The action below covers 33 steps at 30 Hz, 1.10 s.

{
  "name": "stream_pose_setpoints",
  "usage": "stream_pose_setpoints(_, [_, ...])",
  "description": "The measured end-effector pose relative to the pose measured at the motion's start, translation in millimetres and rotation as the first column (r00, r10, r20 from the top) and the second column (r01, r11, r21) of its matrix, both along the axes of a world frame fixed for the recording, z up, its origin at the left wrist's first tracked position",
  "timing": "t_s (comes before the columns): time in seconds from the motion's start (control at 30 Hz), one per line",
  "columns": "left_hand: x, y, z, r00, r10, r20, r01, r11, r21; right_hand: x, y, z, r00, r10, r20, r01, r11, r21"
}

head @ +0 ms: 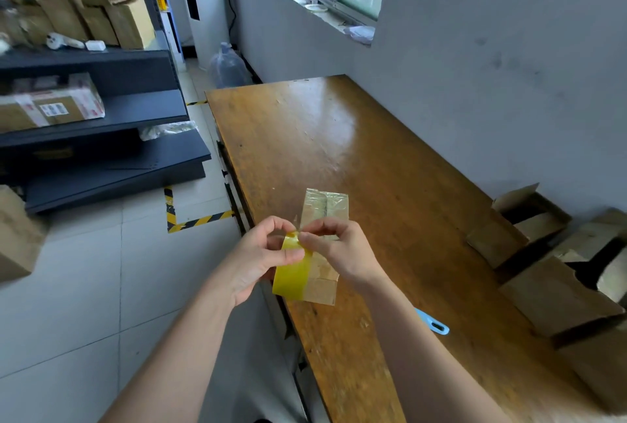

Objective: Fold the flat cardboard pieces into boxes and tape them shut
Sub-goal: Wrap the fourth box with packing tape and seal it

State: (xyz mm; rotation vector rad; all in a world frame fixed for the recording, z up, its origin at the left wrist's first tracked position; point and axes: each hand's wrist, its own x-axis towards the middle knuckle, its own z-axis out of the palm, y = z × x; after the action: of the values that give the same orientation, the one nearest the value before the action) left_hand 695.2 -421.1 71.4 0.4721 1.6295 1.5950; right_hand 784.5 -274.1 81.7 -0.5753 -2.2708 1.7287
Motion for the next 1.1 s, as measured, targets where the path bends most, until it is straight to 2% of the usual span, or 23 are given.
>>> stream_pose_setpoints(0.1, [0.1, -0.4, 0.9, 0.996, 0.079, -0.052, -0.079, 0.997, -0.002, -5.2, -6.3, 7.3, 0.999, -0.03, 0.014, 0.029, 0.999, 0.018])
stream_pose_setpoints(0.27, [-2.1, 0.3, 5.0, 0.97, 0.129, -0.206, -0.144, 0.988, -0.06, -11.6, -15.9, 14.9, 0.999, -0.032, -0.043, 0.045, 0.938, 0.345])
stream_pose_setpoints(0.3, [-3.5, 0.2, 6.2, 0.943, 0.122, -0.311, -0.156, 0.984, -0.088, -12.2, -17.5, 15.5, 0.999, -0.024, -0.048, 0.042, 0.913, 0.406])
stream_pose_setpoints(0.33, [-4.5, 0.6, 8.0, 0.878, 0.105, -0.468, -0.186, 0.974, -0.132, -12.9, -19.4, 16.0, 0.999, -0.012, -0.045, 0.032, 0.878, 0.478])
stream_pose_setpoints(0.37, [-4.6, 1.2, 10.6, 0.774, 0.081, -0.628, -0.232, 0.959, -0.163, -13.8, -21.0, 16.2, 0.999, 0.0, -0.04, 0.022, 0.836, 0.548])
stream_pose_setpoints(0.43, [-2.9, 3.3, 17.3, 0.592, 0.057, -0.804, -0.29, 0.946, -0.146, -15.6, -21.6, 17.4, 0.999, 0.004, -0.037, 0.02, 0.779, 0.626])
stream_pose_setpoints(0.53, [-3.1, 5.3, 21.0, 0.474, 0.034, -0.88, -0.305, 0.944, -0.128, -17.3, -17.2, 17.8, 0.997, 0.007, -0.072, 0.04, 0.779, 0.626])
stream_pose_setpoints(0.63, [-7.2, 10.2, 22.2, 0.421, 0.089, -0.903, -0.36, 0.93, -0.077, -15.0, -16.1, 15.1, 0.99, -0.039, -0.132, 0.101, 0.861, 0.499])
stream_pose_setpoints(0.73, [-7.8, 17.5, 18.9, 0.436, 0.181, -0.881, -0.443, 0.896, -0.035, -9.9, -12.6, 15.4, 0.991, -0.079, -0.107, 0.107, 0.953, 0.284])
stream_pose_setpoints(0.87, [-14.1, 28.8, 11.0, 0.497, 0.293, -0.817, -0.544, 0.838, -0.03, -1.4, 1.9, 11.5, 0.999, -0.009, -0.033, 0.019, 0.943, 0.332])
stream_pose_setpoints(1.0, [-19.6, 37.6, 0.3, 0.583, 0.234, -0.778, -0.518, 0.845, -0.134, 0.6, 11.7, 8.4, 0.999, -0.021, 0.028, 0.011, 0.942, 0.335])
stream_pose_setpoints(1.1, [-16.5, 42.5, -12.1, 0.702, 0.22, -0.677, -0.473, 0.855, -0.213, -8.2, 22.1, 21.0, 0.995, -0.04, 0.096, -0.018, 0.842, 0.539])
